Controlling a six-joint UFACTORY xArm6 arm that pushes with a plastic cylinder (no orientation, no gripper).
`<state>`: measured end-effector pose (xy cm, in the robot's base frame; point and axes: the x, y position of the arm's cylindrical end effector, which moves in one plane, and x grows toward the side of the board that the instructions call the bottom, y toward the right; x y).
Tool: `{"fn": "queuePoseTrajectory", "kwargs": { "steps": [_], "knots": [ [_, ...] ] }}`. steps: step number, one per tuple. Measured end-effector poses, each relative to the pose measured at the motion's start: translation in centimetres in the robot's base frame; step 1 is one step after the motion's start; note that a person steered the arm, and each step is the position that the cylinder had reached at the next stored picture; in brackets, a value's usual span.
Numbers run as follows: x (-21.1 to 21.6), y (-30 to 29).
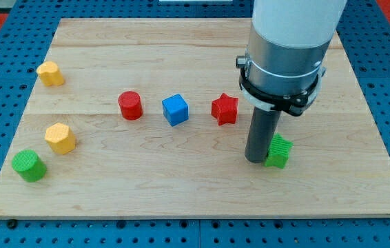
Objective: Move yellow hexagon towards bottom center
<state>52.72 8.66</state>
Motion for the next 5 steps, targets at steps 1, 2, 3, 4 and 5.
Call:
{"fn": "queuePoseTrajectory", "kwargs": {
  "steps": [1,2,3,4,5],
  "knots": [
    [-0.4,-3.1],
    [-1.5,-14.4],
    [-4.6,-21.4],
    [-9.1,-30.8],
    [-8.9,-39.0]
  ]
}}
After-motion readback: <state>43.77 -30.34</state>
